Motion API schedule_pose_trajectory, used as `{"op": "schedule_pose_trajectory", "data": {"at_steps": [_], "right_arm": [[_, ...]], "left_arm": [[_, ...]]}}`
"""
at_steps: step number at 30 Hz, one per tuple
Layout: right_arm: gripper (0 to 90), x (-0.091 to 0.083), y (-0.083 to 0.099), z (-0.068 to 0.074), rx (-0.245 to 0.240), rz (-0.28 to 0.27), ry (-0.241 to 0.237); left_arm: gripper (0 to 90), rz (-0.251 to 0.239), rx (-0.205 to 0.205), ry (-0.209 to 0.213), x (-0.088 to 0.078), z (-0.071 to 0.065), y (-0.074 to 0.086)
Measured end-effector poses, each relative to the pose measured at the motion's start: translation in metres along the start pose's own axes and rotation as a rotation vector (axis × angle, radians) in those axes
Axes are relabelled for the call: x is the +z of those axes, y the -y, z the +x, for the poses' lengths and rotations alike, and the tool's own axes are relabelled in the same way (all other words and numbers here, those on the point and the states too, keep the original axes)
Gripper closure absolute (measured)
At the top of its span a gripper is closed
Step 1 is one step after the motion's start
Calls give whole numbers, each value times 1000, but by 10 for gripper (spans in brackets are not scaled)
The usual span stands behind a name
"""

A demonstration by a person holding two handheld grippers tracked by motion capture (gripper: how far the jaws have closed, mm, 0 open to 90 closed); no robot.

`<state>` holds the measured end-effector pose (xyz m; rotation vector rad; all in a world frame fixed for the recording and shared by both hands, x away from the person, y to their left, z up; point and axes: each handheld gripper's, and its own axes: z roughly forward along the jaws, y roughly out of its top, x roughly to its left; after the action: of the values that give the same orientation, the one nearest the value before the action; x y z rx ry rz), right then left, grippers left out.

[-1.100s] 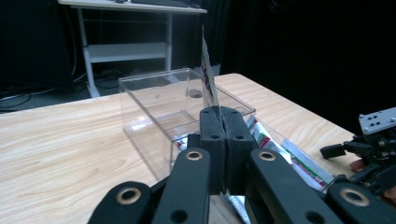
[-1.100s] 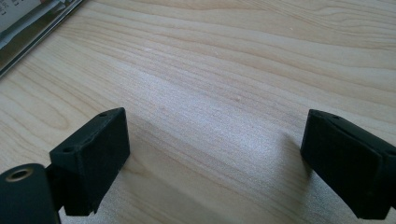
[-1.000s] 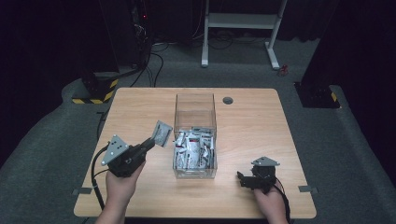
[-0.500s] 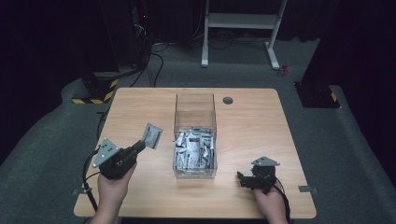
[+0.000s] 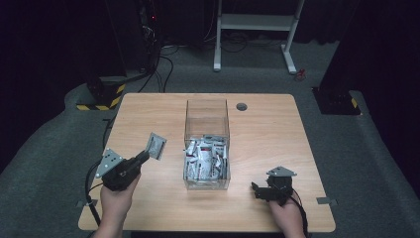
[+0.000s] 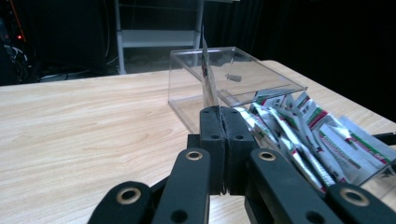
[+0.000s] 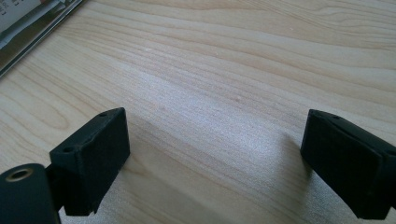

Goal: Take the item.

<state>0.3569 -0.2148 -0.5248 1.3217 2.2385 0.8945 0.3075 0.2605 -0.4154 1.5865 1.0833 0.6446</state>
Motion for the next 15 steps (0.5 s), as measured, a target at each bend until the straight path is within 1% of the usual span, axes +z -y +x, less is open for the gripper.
{"op": "schedule_pose_trajectory", "data": {"at_steps": [4, 10, 13, 15], "right_arm": [[78, 0, 0, 0, 3, 1, 1], [78, 0, 0, 0, 3, 1, 1], [78, 0, 0, 0, 3, 1, 1], [78, 0, 0, 0, 3, 1, 1]], "left_arm": [[888, 9, -10, -1, 6, 3, 3], [887, 21, 0, -4, 15, 7, 4], [888, 23, -7, -7, 21, 10, 4], [888, 27, -3, -13, 25, 12, 3]]}}
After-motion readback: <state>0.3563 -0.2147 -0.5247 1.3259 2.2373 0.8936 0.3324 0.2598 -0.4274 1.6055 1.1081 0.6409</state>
